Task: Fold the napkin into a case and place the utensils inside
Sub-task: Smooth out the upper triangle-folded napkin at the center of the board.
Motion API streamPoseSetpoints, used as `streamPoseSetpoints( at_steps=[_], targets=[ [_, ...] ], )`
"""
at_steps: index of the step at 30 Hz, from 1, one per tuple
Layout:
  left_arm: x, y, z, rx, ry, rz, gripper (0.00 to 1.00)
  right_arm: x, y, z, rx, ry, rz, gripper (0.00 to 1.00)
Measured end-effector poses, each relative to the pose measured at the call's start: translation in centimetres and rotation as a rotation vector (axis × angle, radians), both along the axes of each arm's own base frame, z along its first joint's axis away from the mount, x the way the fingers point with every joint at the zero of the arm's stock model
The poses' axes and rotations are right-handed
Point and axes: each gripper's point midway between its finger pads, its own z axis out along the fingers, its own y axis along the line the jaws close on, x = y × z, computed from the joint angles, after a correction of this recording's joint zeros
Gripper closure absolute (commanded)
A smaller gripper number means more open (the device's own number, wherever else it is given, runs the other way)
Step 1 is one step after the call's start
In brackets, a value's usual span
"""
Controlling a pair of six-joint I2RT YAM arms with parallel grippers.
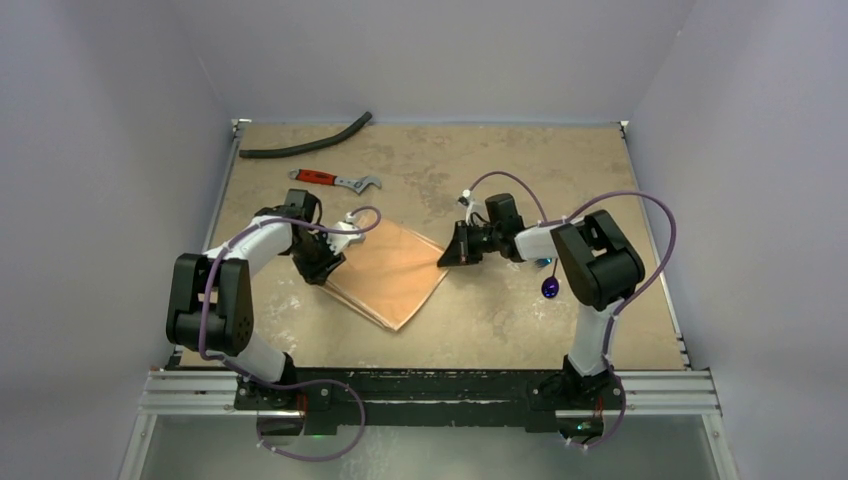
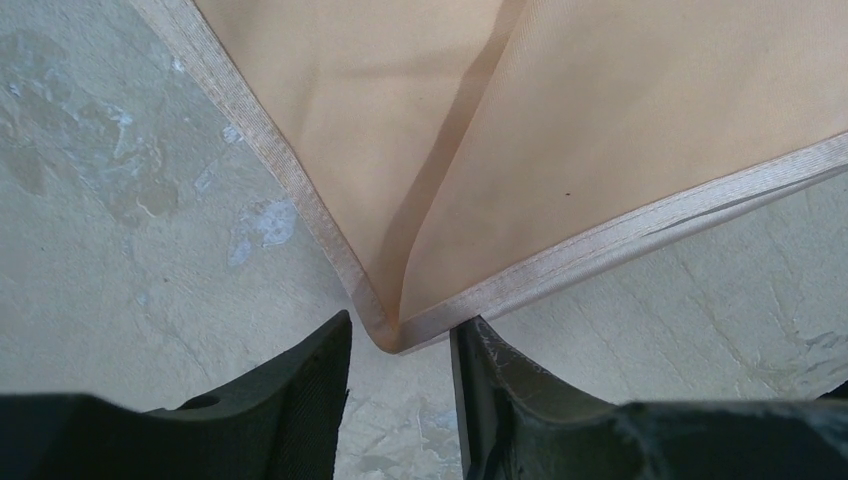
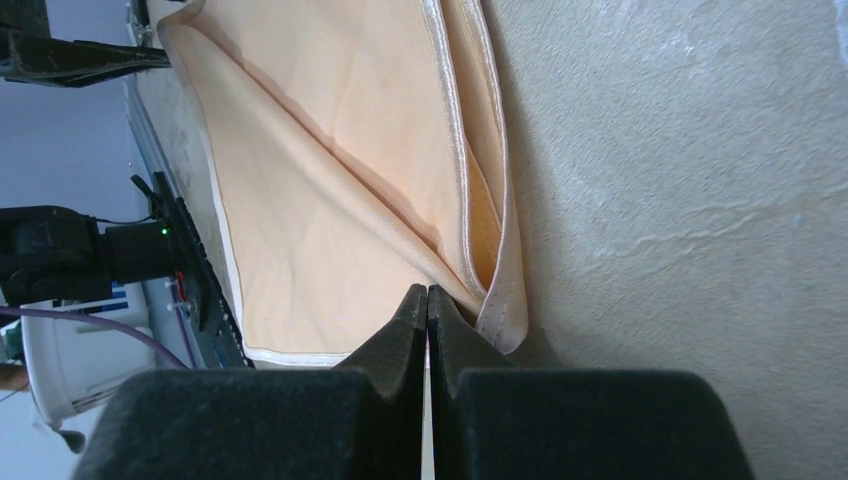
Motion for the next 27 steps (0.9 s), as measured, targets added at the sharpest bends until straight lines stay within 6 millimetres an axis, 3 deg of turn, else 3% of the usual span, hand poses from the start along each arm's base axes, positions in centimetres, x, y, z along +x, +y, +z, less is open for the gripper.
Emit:
streamPoseSetpoints(
  at_steps=[6,13,16,21,23,25,27],
  targets=[
    [-0.7,0.4,-1.0,0.016,0.011,-0.009,0.68,0.6,-0.2,-0.2,0.059,0.014,0.003,1.0],
    [-2.0,-0.3,-0.9,-0.029,0.049,-0.041,0.65,2.1,0.0,-0.1,0.056,0.0,-0.001,1.0],
    [-3.2,-1.0,-0.5,-0.073,0.086,-0.069,0.59,3.5,0.0,0.1,0.022,-0.035,-0.019,1.0],
    [-4.1,-1.8,1.0,-0.12,0.115,-0.108,0.49,4.5,-0.3,1.3,-0.045,-0.107,-0.046,0.85],
    [-3.8,-1.9,2.0,-0.129,0.097,-0.12,0.43,4.4,-0.2,2.8,-0.079,-0.153,-0.047,0.81],
    [-3.1,-2.1,3.4,-0.143,0.06,-0.133,0.27,4.1,0.8,4.7,-0.104,-0.221,-0.031,0.81],
    [-2.2,-2.2,5.0,-0.159,0.014,-0.148,0.22,3.5,2.1,6.8,-0.108,-0.285,-0.007,0.84]
  ],
)
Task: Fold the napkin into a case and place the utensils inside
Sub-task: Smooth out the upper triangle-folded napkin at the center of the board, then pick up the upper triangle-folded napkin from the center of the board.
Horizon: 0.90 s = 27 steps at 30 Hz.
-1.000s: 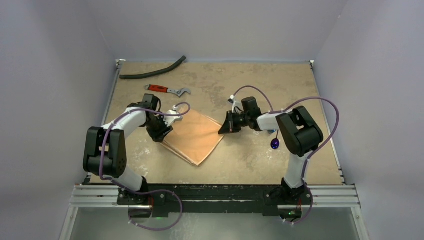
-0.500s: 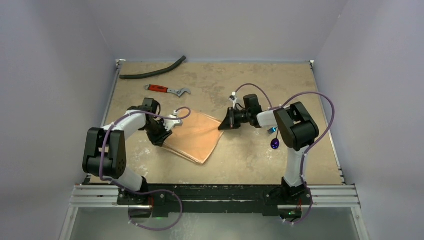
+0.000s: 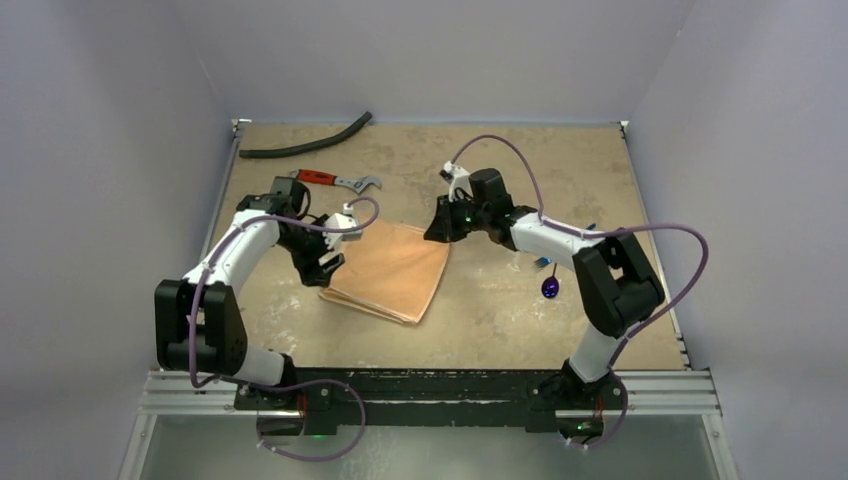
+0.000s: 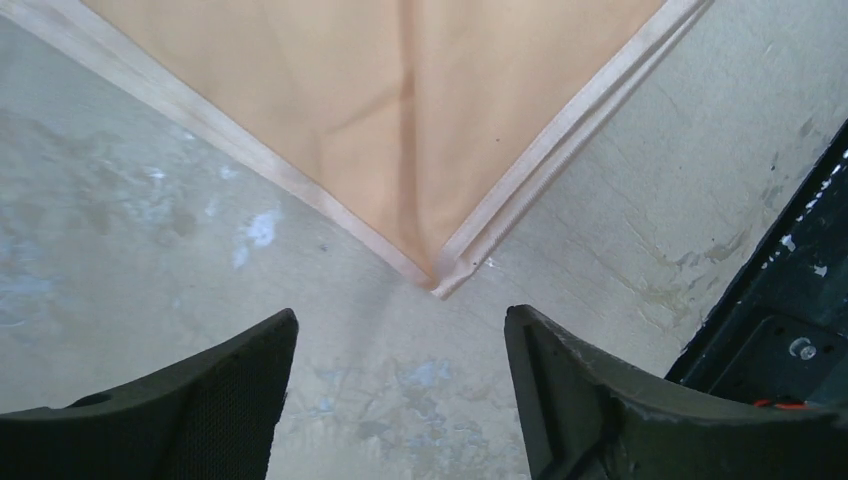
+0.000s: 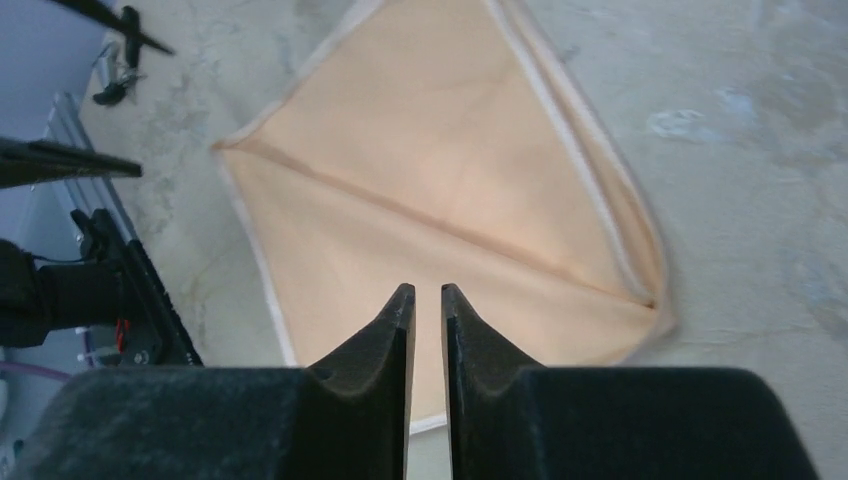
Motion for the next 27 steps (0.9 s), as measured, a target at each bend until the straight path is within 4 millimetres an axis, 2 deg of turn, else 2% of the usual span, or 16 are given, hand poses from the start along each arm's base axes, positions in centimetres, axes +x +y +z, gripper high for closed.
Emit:
streamPoseSetpoints(
  at_steps=[1,4,7,8,9,10,12,13,15,17,19,20,22,24,27],
  targets=[
    [0.5,-0.1,0.7,-0.01,-0.025,-0.008,0.15,-0.4,0.7,1.0,0.0,-0.032,0.012,0.87],
    [1.1,-0.2,2.0,-0.025,-0.075,-0.048,0.13,-2.5,2.6,3.1,0.009,-0.084,0.053,0.95],
    [0.7,-0.3,2.3,-0.029,-0.083,-0.108,0.19,-5.2,4.0,3.4,-0.012,-0.105,0.071,0.98],
    [0.8,-0.3,2.5,-0.031,-0.087,-0.117,0.18,-6.0,4.2,3.2,-0.031,-0.109,0.07,0.99],
    [1.0,-0.4,3.0,-0.038,-0.101,-0.128,0.13,-6.7,4.3,3.2,-0.052,-0.118,0.063,0.95],
    [1.6,-0.6,3.7,-0.048,-0.128,-0.131,0.1,-7.2,4.3,3.3,-0.074,-0.133,0.051,0.83],
    [3.3,-1.1,6.2,-0.074,-0.229,-0.118,0.09,-7.4,3.7,4.6,-0.093,-0.186,0.009,0.22],
    [4.2,-1.3,7.4,-0.083,-0.283,-0.107,0.08,-7.3,3.1,6.0,-0.085,-0.223,-0.025,0.03],
    [6.1,-1.5,10.3,-0.108,-0.426,-0.062,0.06,-6.8,1.6,9.3,-0.045,-0.298,-0.104,0.02],
    [7.4,-1.6,12.7,-0.132,-0.542,-0.008,0.03,-6.0,0.5,12.2,0.001,-0.361,-0.174,0.06],
    [7.8,-1.6,13.6,-0.148,-0.611,0.004,0.02,-5.4,0.0,13.5,0.03,-0.386,-0.204,0.12],
    [7.8,-1.6,13.5,-0.153,-0.622,-0.004,0.02,-5.1,0.0,13.5,0.03,-0.39,-0.213,0.14],
    [7.4,-1.8,12.2,-0.157,-0.609,-0.032,0.03,-4.7,0.2,12.0,0.002,-0.37,-0.217,0.16],
    [6.6,-1.9,10.0,-0.148,-0.573,-0.088,0.05,-5.3,0.5,9.2,-0.044,-0.328,-0.194,0.14],
    [4.5,-1.7,6.4,-0.114,-0.516,-0.216,0.08,-7.3,0.0,5.0,-0.125,-0.268,-0.147,0.12]
  ],
)
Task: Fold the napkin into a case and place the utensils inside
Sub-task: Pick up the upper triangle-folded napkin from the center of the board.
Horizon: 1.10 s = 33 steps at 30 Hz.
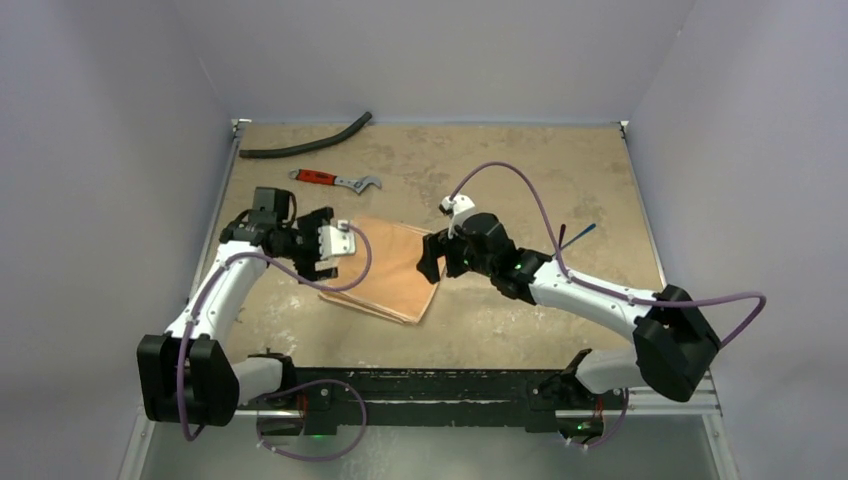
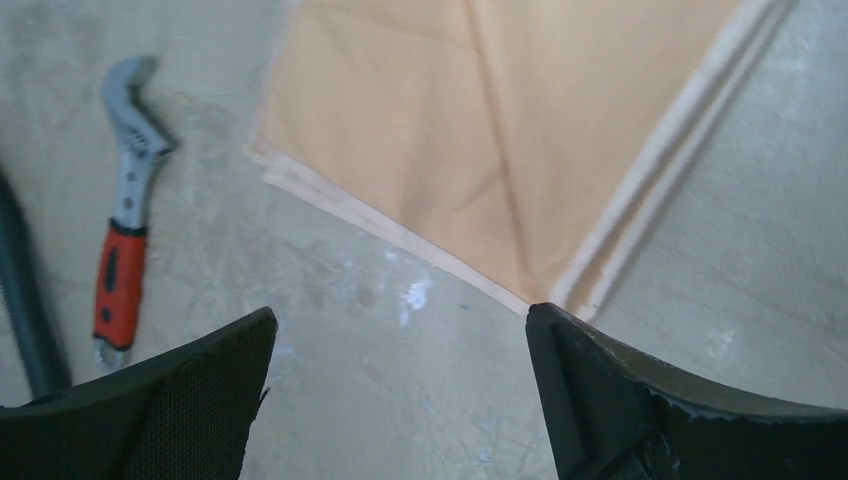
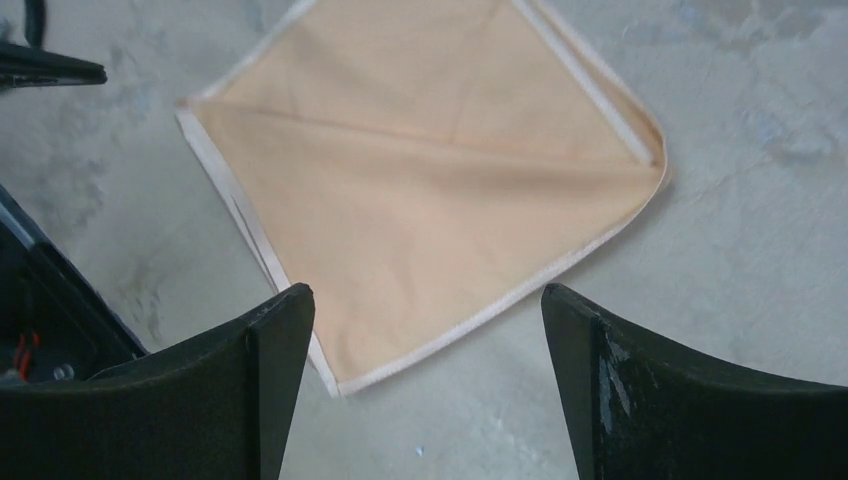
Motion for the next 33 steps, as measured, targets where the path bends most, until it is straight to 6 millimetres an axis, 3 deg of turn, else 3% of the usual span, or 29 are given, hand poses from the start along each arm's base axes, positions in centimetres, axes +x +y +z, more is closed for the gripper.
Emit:
streamPoseSetpoints(
  at_steps=[3,7,11,18,24,29,33],
  targets=[
    [-2.5,0.3,-3.3,0.073,0.026,-0.135,0.11,-1.5,-0.4,-1.5,-0.047,0.008,0.034,0.13],
    [-5.1,0.8,-6.6,0.151,0.032,-0.291,0.17,-2.1,-0.3,-0.1,-0.04,-0.056,0.075,0.14],
    [-6.1,1.4,-8.7,0.224,-0.004,-0.403,0.19,-2.0,0.2,0.7,-0.049,-0.124,0.124,0.07],
    [-6.9,1.7,-10.6,0.3,-0.083,-0.54,0.26,-2.3,0.5,-1.6,-0.169,-0.18,0.229,0.05],
    [-7.2,1.9,-11.4,0.338,-0.115,-0.603,0.51,-2.0,0.7,-1.3,-0.187,-0.209,0.254,0.08],
    [-6.9,1.8,-11.8,0.363,-0.147,-0.629,0.62,-2.1,1.5,-1.4,-0.174,-0.21,0.287,0.09],
    [-6.8,1.8,-12.1,0.375,-0.152,-0.636,0.9,-2.8,2.3,-2.3,-0.179,-0.195,0.338,0.03]
  ],
)
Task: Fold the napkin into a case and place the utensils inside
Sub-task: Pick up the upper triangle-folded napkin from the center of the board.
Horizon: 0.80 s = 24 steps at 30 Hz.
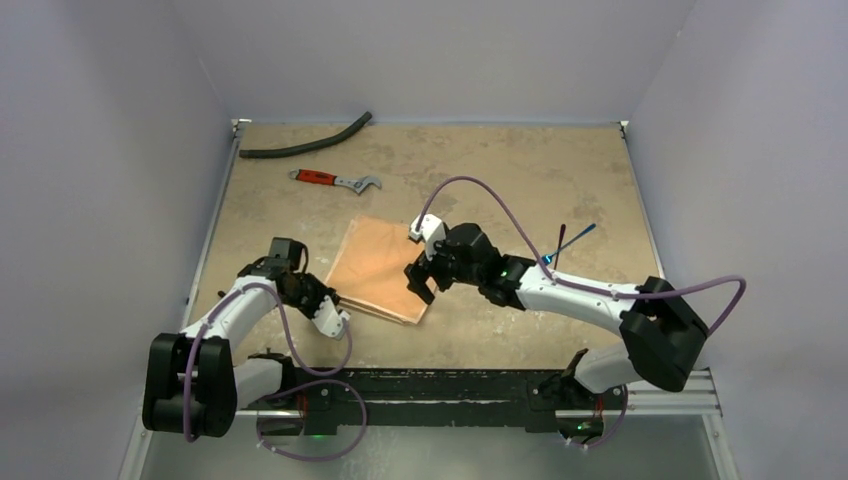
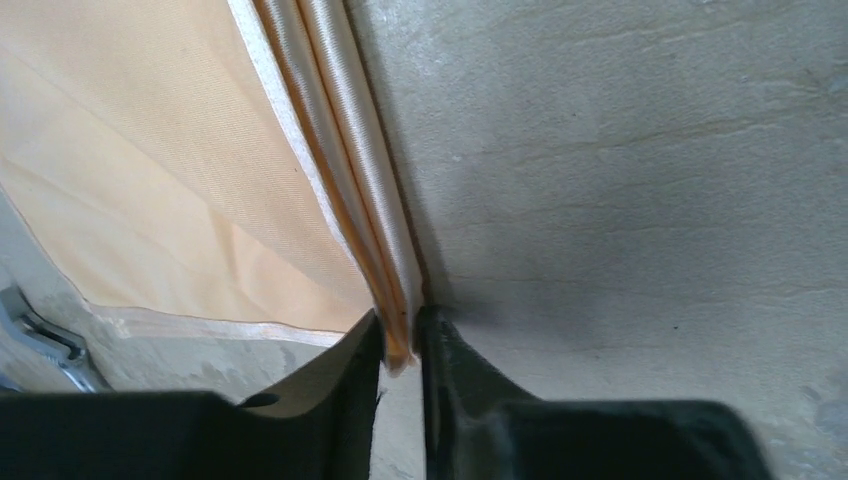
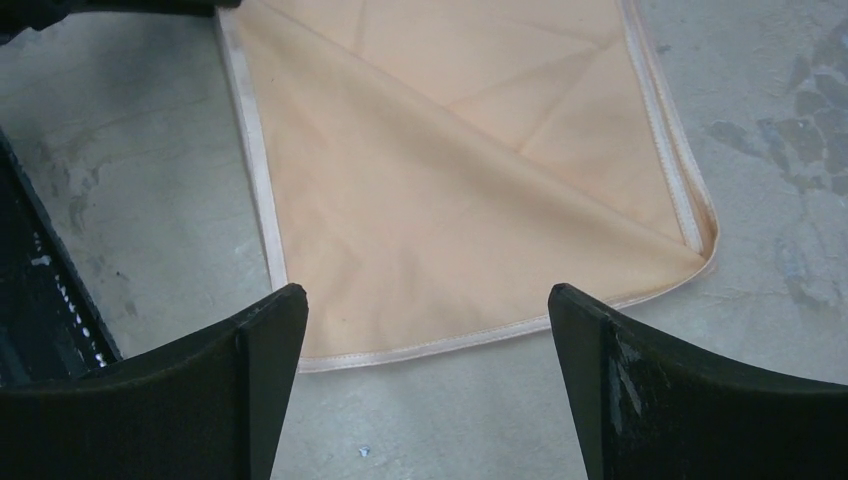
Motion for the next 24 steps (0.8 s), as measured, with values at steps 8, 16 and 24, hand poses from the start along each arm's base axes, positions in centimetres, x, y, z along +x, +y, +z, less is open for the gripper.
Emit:
streamPoseSetpoints(
  at_steps=[8,16,24],
  targets=[
    [0.0,0.1,-0.3,-0.002,0.007,0.03,1.0,-2.7,1.8,-0.7,-0.056,-0.063,0.151,0.02],
    [0.1,-0.3,0.0,-0.034,0.035,0.098,0.99,-5.5,3.5,-1.6,-0.119,-0.145,0.288,0.02],
    [0.9,-0.5,0.6,-0.06,0.063,0.161,1.0,-7.7,3.9,-5.7,-0.246,-0.174,0.374,0.02]
  ],
)
